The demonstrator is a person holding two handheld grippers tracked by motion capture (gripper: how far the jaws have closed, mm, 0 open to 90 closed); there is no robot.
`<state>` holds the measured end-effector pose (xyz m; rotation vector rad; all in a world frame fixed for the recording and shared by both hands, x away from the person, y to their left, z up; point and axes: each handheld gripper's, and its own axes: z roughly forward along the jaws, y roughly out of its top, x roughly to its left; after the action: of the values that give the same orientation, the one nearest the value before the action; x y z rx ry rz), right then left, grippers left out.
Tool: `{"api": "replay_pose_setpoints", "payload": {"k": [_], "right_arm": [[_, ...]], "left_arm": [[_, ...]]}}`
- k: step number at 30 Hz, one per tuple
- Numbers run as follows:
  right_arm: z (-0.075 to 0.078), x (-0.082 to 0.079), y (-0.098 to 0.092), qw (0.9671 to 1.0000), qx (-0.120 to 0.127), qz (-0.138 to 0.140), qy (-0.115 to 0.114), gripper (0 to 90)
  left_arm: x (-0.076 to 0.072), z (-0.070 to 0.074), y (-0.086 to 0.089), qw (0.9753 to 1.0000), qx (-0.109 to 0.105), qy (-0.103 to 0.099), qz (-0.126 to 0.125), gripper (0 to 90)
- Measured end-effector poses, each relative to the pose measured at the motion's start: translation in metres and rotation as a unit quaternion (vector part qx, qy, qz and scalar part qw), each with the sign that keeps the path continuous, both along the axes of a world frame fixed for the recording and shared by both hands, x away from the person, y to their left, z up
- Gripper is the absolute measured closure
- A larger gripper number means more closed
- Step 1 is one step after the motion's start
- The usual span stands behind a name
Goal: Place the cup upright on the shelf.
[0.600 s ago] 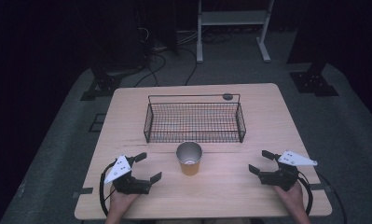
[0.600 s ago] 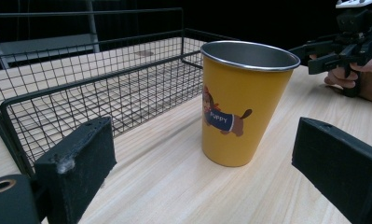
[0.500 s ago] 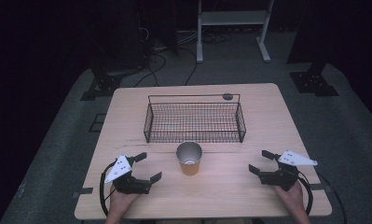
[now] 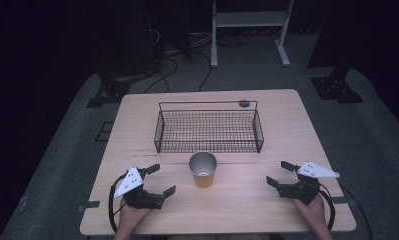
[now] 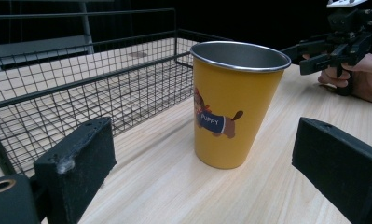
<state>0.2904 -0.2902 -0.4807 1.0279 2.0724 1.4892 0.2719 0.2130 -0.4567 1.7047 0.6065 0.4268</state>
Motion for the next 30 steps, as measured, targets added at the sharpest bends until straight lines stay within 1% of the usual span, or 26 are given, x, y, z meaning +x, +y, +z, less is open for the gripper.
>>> {"api": "replay_pose_setpoints", "payload": {"k": [3, 5, 7, 9, 11, 15, 17, 18, 19, 20, 21, 24, 26, 27, 29, 30], "right_arm": [[0.0, 0.0, 0.0, 1.0, 0.002, 0.001, 0.001, 13.5], [0.0, 0.0, 0.0, 1.0, 0.002, 0.001, 0.0, 13.5], [0.0, 0.0, 0.0, 1.0, -0.001, 0.002, -0.001, 13.5], [0.0, 0.0, 0.001, 1.0, -0.002, 0.002, -0.002, 13.5], [0.0, 0.0, 0.001, 1.0, -0.003, 0.001, -0.001, 13.5], [0.0, 0.0, 0.001, 1.0, -0.003, 0.001, -0.001, 13.4], [0.0, 0.0, 0.001, 1.0, -0.002, 0.0, 0.001, 13.4], [0.0, 0.0, 0.0, 1.0, -0.002, 0.0, 0.0, 13.5], [0.0, 0.0, 0.0, 1.0, -0.002, 0.0, 0.0, 13.5], [0.0, 0.0, 0.001, 1.0, -0.002, 0.0, -0.001, 13.5], [0.0, 0.0, 0.001, 1.0, -0.003, 0.001, -0.001, 13.5], [0.0, 0.0, 0.001, 1.0, -0.002, -0.001, 0.001, 13.4], [0.0, 0.0, 0.0, 1.0, 0.001, 0.0, 0.0, 13.4], [0.0, 0.0, 0.0, 1.0, 0.001, 0.0, 0.0, 13.4], [0.0, 0.0, 0.0, 1.0, 0.001, 0.001, -0.001, 13.4], [0.0, 0.0, 0.0, 1.0, 0.0, 0.0, 0.0, 13.4]], "left_arm": [[0.001, 0.0, -0.002, 1.0, -0.006, -0.002, -0.001, 4.9], [0.002, 0.0, -0.004, 1.0, -0.008, -0.001, -0.002, 4.9], [0.002, 0.001, -0.008, 0.9999, -0.014, 0.001, -0.005, 4.9], [0.002, 0.001, -0.009, 0.9999, -0.012, 0.001, -0.005, 4.9], [0.002, 0.001, -0.013, 1.0, -0.006, -0.001, -0.006, 4.9], [0.003, 0.001, -0.015, 0.9999, -0.008, 0.002, -0.009, 4.8], [0.005, 0.001, -0.019, 0.9999, -0.003, 0.009, -0.012, 4.1], [0.006, 0.001, -0.021, 0.9998, 0.004, 0.011, -0.014, 2.6], [0.006, 0.001, -0.021, 0.9998, 0.004, 0.011, -0.014, 2.5], [0.006, 0.001, -0.025, 0.9997, 0.012, 0.01, -0.018, 2.5], [0.006, 0.001, -0.025, 0.9997, 0.012, 0.01, -0.018, 2.4], [0.006, 0.002, -0.033, 0.9993, 0.014, 0.017, -0.029, 2.1], [0.007, 0.002, -0.038, 0.9989, 0.024, 0.019, -0.035, 2.0], [0.007, 0.002, -0.038, 0.9989, 0.024, 0.019, -0.035, 2.0], [0.009, 0.002, -0.043, 0.9983, 0.037, 0.02, -0.039, 2.0], [0.009, 0.002, -0.045, 0.9983, 0.037, 0.021, -0.04, 2.0]]}}
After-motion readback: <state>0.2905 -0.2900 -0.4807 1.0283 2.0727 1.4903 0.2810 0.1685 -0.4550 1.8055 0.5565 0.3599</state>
